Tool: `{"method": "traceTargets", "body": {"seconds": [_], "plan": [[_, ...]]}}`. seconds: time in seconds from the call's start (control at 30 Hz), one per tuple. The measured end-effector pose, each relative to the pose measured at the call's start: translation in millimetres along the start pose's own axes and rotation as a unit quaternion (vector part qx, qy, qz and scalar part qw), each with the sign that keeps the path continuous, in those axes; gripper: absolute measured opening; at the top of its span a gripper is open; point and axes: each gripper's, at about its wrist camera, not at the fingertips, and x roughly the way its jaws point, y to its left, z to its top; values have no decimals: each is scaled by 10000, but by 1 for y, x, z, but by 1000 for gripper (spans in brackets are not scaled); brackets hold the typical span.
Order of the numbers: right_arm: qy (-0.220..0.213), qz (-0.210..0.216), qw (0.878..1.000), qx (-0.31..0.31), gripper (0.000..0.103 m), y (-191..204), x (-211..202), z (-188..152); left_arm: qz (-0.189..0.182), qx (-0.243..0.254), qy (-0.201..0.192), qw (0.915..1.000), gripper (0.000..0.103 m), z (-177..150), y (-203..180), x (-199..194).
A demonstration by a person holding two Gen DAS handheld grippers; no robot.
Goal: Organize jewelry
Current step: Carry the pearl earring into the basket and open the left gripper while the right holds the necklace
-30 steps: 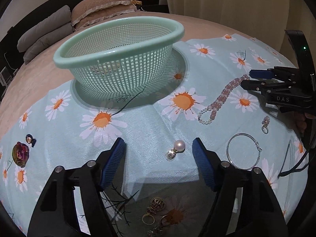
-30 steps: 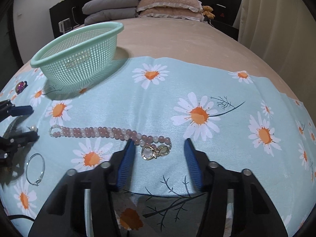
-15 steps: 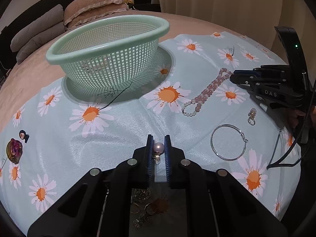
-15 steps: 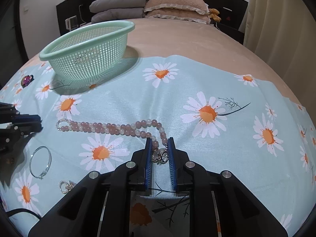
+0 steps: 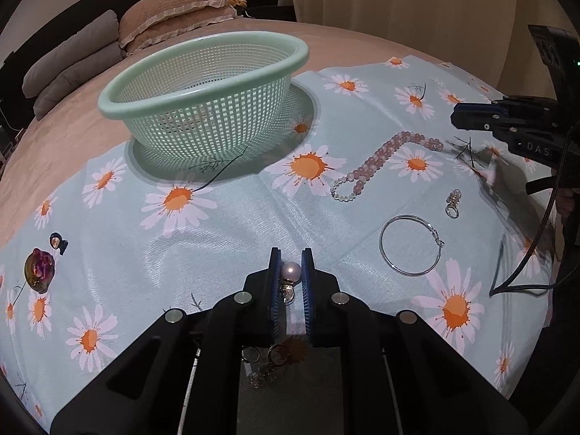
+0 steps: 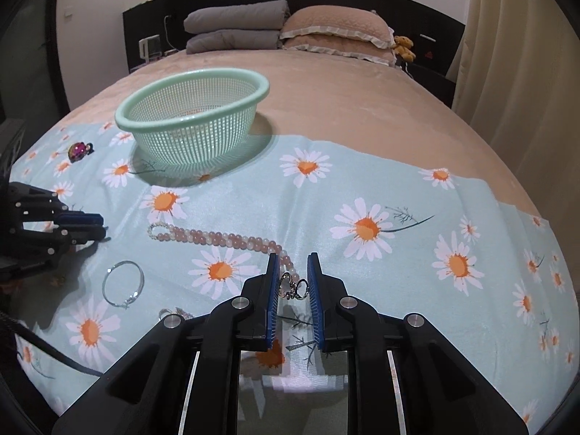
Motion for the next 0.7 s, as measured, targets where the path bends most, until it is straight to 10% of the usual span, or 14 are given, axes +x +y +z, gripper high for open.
{"method": "traceTargets", "body": {"seconds": [0.7], "plan": [[-411, 501, 9959, -636, 14, 32, 5, 108, 350, 175, -681, 9969, 12, 80, 46, -42]]}}
